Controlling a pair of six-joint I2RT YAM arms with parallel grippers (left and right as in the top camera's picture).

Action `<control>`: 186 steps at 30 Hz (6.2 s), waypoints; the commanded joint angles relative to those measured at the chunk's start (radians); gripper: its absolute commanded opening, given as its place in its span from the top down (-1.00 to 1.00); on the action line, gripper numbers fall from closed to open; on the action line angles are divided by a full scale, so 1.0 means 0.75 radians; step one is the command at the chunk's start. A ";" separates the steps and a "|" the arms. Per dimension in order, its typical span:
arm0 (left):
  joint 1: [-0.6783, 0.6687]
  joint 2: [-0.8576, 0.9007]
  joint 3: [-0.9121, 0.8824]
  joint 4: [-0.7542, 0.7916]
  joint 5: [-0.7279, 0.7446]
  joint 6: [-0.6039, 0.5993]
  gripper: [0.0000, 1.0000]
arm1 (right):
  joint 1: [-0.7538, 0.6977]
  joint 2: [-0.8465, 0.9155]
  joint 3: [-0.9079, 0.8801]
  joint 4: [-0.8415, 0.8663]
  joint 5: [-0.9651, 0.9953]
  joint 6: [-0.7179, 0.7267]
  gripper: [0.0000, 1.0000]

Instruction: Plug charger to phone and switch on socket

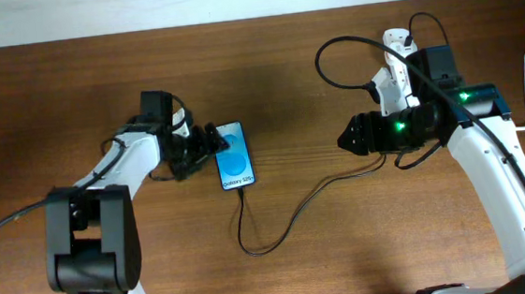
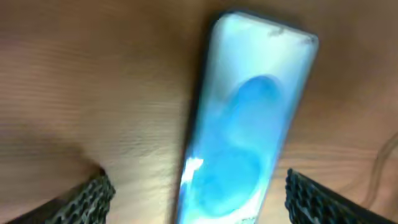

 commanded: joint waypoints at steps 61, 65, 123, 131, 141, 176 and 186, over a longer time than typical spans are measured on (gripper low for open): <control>0.020 -2.174 -0.054 -1.478 -0.675 0.077 -0.99 | -0.758 0.234 0.205 0.333 -0.023 0.901 0.25; 0.020 -2.174 -0.054 -1.478 -0.675 0.077 -0.99 | -0.758 0.430 0.207 0.559 -0.068 1.054 0.92; 0.020 -2.174 -0.054 -1.478 -0.675 0.077 -0.99 | -0.510 1.075 0.207 1.577 -0.076 1.637 0.92; 0.020 -2.174 -0.054 -1.478 -0.675 0.077 -0.99 | -0.484 1.075 0.207 1.543 -0.080 1.638 0.92; 0.020 -2.174 -0.054 -1.478 -0.676 0.077 -0.99 | -0.474 1.075 0.206 1.483 -0.072 1.637 0.92; 0.020 -2.174 -0.054 -1.478 -0.675 0.077 -0.99 | -0.740 0.753 0.208 1.084 -0.007 1.157 0.92; 0.020 -2.174 -0.054 -1.478 -0.675 0.077 -0.98 | -0.746 0.140 0.208 0.681 0.169 0.929 0.91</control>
